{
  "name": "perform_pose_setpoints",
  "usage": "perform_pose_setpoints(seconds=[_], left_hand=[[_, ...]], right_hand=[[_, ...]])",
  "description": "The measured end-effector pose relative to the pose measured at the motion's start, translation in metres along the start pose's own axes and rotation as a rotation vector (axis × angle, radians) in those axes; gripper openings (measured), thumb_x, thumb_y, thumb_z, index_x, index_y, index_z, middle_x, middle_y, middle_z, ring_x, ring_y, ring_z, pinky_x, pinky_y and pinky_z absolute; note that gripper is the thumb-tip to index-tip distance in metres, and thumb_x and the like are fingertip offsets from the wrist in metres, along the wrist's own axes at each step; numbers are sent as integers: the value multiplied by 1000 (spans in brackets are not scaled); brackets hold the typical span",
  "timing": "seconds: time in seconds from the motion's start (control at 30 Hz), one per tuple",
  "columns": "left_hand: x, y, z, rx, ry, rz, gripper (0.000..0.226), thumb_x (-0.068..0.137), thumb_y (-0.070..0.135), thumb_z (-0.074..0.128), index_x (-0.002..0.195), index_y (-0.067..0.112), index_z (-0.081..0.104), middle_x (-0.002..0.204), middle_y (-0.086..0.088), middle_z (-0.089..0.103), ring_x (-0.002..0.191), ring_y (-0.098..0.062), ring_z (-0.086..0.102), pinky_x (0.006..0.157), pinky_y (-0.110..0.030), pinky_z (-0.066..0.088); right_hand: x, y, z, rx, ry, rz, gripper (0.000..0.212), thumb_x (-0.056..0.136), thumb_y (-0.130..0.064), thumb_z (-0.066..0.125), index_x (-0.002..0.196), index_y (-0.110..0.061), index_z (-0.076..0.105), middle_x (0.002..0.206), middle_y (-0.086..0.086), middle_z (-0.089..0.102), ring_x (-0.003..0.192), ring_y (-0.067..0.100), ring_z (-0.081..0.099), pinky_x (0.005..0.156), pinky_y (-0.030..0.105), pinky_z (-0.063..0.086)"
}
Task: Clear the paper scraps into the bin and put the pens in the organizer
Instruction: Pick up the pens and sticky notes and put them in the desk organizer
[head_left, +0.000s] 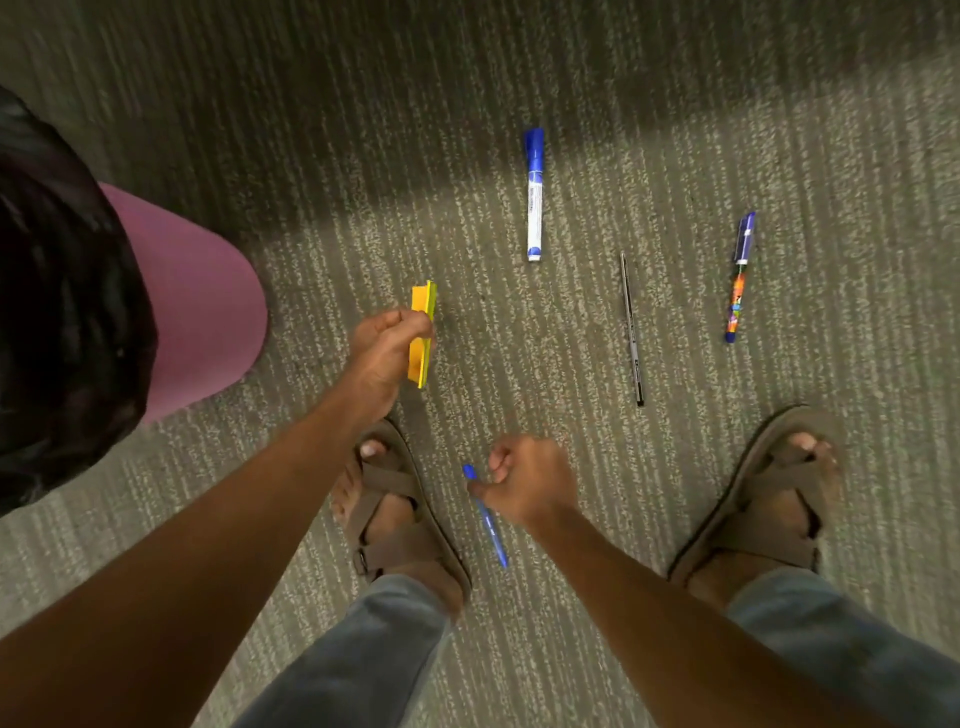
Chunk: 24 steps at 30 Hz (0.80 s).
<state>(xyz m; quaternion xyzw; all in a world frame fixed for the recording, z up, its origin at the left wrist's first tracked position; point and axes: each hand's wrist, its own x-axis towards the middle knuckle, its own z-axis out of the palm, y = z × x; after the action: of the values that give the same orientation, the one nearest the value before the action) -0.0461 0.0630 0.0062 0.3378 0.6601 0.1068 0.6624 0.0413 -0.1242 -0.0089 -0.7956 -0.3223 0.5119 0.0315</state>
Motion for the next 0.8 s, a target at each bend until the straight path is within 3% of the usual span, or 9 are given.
perform_pose_setpoints(seconds=[0.1, 0.17, 0.23, 0.3, 0.33, 0.47, 0.57, 0.7, 0.8], left_hand=[[2, -10, 6, -138, 33, -53, 12, 78, 17, 59, 69, 15, 52, 65, -3, 43, 59, -16, 41, 55, -29, 32], [2, -13, 12, -228, 25, -63, 20, 89, 15, 50, 69, 18, 54, 52, 8, 46, 49, -7, 43, 55, -25, 33], [-1, -12, 18, -286, 5, -64, 22, 81, 17, 55, 59, 22, 58, 45, 14, 47, 43, -1, 44, 55, -24, 35], [-5, -10, 21, -293, -8, -101, 19, 68, 17, 57, 50, 21, 59, 56, 10, 52, 49, -3, 47, 54, -23, 39], [-5, -11, 23, -280, -12, -128, 16, 71, 13, 57, 56, 19, 60, 60, 7, 55, 56, -6, 50, 55, -24, 43], [-11, -12, 29, -218, 13, -130, 22, 85, -7, 53, 78, 11, 63, 59, 10, 68, 67, -8, 56, 53, -19, 51], [-21, -6, 30, -188, 15, -69, 23, 85, -7, 58, 82, 14, 64, 77, 4, 67, 68, -6, 58, 51, -17, 53], [-33, 0, 36, -196, 80, -21, 31, 81, -7, 65, 97, 19, 56, 87, 0, 67, 72, -10, 65, 52, -26, 56], [-42, 0, 41, -192, 91, -65, 46, 81, -5, 68, 120, 14, 52, 96, -5, 69, 84, -19, 68, 63, -35, 58]], right_hand=[[-6, 13, 17, -213, -31, -12, 41, 63, -58, 81, 79, -23, 69, 79, -3, 71, 79, 16, 67, 75, 32, 58], [-9, 20, 25, -315, -60, -29, 44, 68, -59, 78, 90, -22, 72, 86, 1, 70, 85, 19, 67, 79, 35, 57], [-10, 23, 30, -352, -59, -59, 39, 77, -55, 72, 95, -20, 70, 89, 4, 69, 87, 22, 66, 81, 36, 56], [-12, 24, 33, -357, -29, -104, 30, 85, -44, 65, 95, -16, 69, 89, 8, 69, 88, 27, 67, 80, 37, 56], [-13, 24, 33, -342, -15, -122, 27, 87, -40, 62, 94, -15, 69, 89, 9, 69, 88, 29, 67, 80, 38, 56], [-21, 30, 10, -78, 39, -79, 20, 84, -37, 62, 86, -18, 70, 81, 3, 71, 75, 21, 68, 71, 31, 58], [-17, 38, -26, 269, 119, 31, 11, 78, -22, 69, 69, -21, 63, 66, -4, 68, 63, 16, 66, 66, 28, 56], [-1, 58, -93, 492, 240, 51, 11, 79, -8, 72, 75, -16, 66, 68, 4, 69, 60, 11, 64, 62, 19, 52], [11, 70, -139, 594, 304, 75, 18, 79, -6, 77, 77, -19, 65, 72, 4, 68, 69, 25, 68, 72, 38, 58]])
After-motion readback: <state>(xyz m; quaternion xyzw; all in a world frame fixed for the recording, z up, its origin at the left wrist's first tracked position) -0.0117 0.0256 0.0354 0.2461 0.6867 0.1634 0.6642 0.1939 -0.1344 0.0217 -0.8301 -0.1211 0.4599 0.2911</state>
